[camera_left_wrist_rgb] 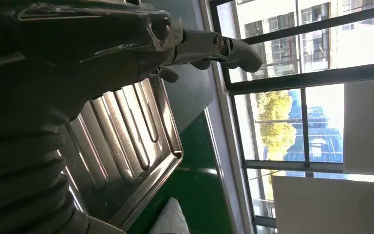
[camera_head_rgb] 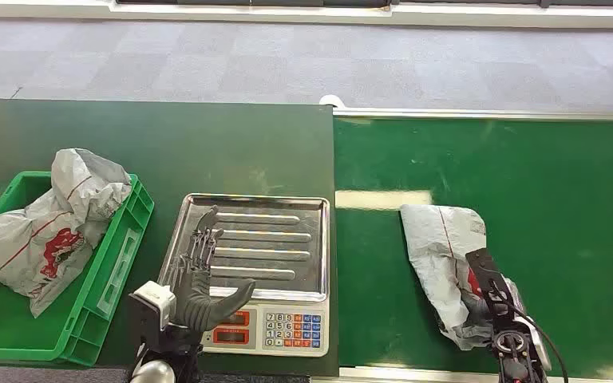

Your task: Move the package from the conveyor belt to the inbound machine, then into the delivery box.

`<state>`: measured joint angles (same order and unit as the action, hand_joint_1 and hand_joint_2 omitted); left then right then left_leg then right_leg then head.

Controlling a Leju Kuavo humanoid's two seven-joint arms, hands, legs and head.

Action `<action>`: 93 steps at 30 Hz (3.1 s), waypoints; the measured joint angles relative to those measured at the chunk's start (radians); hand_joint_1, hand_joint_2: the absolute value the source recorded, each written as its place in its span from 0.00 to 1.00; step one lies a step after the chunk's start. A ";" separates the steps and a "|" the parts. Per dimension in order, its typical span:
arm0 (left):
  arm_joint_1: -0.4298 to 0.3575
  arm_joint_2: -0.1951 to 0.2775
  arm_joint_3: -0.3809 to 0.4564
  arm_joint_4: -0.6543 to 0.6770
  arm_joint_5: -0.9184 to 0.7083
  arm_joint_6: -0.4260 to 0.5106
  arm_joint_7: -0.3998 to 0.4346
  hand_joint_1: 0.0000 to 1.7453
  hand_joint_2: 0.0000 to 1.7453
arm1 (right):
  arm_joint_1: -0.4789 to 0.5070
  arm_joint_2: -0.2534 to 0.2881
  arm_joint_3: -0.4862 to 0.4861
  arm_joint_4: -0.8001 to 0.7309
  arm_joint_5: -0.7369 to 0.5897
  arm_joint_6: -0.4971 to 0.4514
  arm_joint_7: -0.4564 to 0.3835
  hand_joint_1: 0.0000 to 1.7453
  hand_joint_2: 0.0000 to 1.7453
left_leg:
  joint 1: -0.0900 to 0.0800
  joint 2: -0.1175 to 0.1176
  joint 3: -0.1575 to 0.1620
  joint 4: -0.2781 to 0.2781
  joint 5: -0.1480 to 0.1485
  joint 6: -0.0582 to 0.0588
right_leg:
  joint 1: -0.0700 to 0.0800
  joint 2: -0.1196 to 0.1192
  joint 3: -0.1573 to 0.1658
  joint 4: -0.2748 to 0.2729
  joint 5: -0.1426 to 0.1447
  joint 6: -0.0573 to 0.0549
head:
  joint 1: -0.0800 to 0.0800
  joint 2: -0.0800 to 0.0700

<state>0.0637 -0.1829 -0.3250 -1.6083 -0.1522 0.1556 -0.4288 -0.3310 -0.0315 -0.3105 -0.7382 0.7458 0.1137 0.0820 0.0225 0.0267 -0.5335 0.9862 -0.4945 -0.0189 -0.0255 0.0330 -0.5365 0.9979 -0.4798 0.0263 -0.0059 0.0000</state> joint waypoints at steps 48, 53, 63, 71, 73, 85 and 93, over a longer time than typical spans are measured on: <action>-0.026 -0.007 -0.024 0.017 0.016 0.000 -0.089 0.00 1.00 | 0.087 0.154 0.403 -0.874 -0.108 -0.241 -0.228 1.00 1.00 | 0.000 -0.022 -0.021 0.000 0.010 0.003 | 0.000 -0.021 -0.011 -0.001 0.002 0.003 | -0.001 0.000; -0.075 -0.004 -0.039 0.047 0.033 -0.013 -0.083 0.00 1.00 | -0.007 0.171 0.455 -0.719 -0.168 -0.109 -0.192 0.97 1.00 | 0.000 -0.025 -0.022 0.000 0.012 0.003 | 0.000 -0.023 -0.011 -0.001 0.002 0.003 | -0.001 0.000; -0.163 0.002 -0.048 0.103 0.073 0.007 -0.053 0.00 1.00 | -0.167 0.193 0.554 -0.242 -0.185 0.125 -0.238 1.00 1.00 | 0.000 -0.026 -0.024 0.000 0.012 0.002 | 0.000 -0.024 -0.013 0.000 0.002 0.003 | -0.001 0.000; -0.180 0.004 -0.047 0.122 0.076 0.020 -0.053 0.00 1.00 | -0.240 0.208 0.638 -0.033 -0.199 0.192 -0.296 1.00 1.00 | 0.000 -0.026 -0.026 0.000 0.012 0.002 | 0.000 -0.024 -0.015 0.000 0.002 0.003 | -0.001 0.000; -0.183 0.005 -0.047 0.126 0.078 0.022 -0.054 0.00 1.00 | -0.254 0.209 0.649 -0.005 -0.199 0.200 -0.300 1.00 1.00 | 0.000 -0.026 -0.026 0.000 0.012 0.002 | 0.000 -0.024 -0.015 0.000 0.002 0.003 | -0.001 0.000; -0.230 0.009 -0.029 0.149 0.142 0.110 -0.083 0.00 1.00 | -0.329 0.261 0.803 0.152 -0.172 0.362 -0.440 0.00 1.00 | 0.000 -0.026 -0.026 0.000 0.012 0.002 | 0.000 -0.024 -0.016 0.001 0.002 0.003 | -0.001 0.000; -0.232 0.016 -0.003 0.146 0.153 0.136 -0.084 0.00 1.00 | -0.366 0.273 0.853 0.189 -0.176 0.326 -0.432 0.00 1.00 | 0.000 -0.026 -0.026 0.000 0.012 0.002 | 0.000 -0.024 -0.016 0.001 0.002 0.003 | 0.000 0.000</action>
<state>-0.1684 -0.1665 -0.3281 -1.4628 0.0006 0.2918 -0.5129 -0.6968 0.2411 0.5425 -0.5487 0.5698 0.4393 -0.3501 0.0225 0.0010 -0.5597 0.9866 -0.4824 -0.0166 -0.0255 0.0094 -0.5527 0.9989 -0.4777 0.0295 -0.0063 0.0000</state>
